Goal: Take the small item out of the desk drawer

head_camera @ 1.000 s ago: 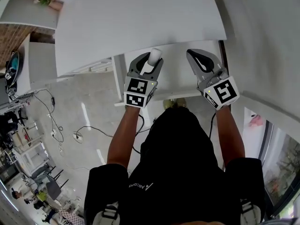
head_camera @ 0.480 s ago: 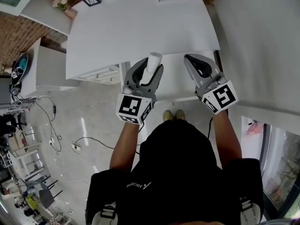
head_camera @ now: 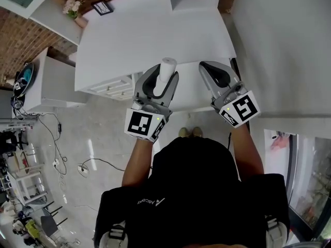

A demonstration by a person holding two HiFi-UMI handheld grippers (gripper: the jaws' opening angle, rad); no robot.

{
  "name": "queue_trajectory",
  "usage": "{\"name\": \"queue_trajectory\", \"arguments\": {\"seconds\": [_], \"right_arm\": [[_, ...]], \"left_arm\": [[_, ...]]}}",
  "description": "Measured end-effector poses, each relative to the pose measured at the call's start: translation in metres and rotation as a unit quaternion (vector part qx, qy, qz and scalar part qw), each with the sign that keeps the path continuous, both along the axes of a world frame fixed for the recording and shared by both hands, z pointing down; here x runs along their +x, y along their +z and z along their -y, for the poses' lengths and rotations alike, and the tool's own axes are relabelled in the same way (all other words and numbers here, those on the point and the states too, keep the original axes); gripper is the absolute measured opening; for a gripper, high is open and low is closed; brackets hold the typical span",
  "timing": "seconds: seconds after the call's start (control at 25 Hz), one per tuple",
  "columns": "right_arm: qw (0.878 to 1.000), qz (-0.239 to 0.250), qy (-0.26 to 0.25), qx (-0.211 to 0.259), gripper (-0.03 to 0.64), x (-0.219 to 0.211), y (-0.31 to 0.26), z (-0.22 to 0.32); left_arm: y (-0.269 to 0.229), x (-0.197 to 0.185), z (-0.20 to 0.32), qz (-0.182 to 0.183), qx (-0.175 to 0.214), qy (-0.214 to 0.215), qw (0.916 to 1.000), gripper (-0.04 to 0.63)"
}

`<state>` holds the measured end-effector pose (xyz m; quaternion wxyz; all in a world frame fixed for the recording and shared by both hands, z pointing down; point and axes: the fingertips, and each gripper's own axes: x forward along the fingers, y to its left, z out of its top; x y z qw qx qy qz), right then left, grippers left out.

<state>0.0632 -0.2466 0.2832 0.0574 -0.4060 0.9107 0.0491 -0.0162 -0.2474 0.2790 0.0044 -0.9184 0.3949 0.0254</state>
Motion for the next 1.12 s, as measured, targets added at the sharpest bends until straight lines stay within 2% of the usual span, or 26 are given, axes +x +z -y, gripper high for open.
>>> {"name": "queue_trajectory", "arguments": {"seconds": [0.28, 0.44, 0.84, 1.12], "right_arm": [[1.000, 0.008, 0.006, 0.012, 0.000, 0.001, -0.011, -0.011], [1.000, 0.008, 0.007, 0.010, 0.000, 0.001, -0.010, -0.016], [1.000, 0.004, 0.008, 0.005, -0.002, 0.005, -0.005, -0.015], [1.000, 0.006, 0.008, 0.005, -0.002, 0.006, -0.004, -0.014]], "left_arm": [[-0.011, 0.003, -0.011, 0.003, 0.020, 0.008, 0.9998, 0.179], [-0.014, 0.003, -0.016, -0.004, 0.016, 0.007, 0.9998, 0.179], [-0.011, 0.004, -0.015, 0.007, 0.008, -0.001, 0.9999, 0.179], [-0.010, 0.005, -0.016, 0.008, 0.015, 0.007, 0.9998, 0.179]]}}
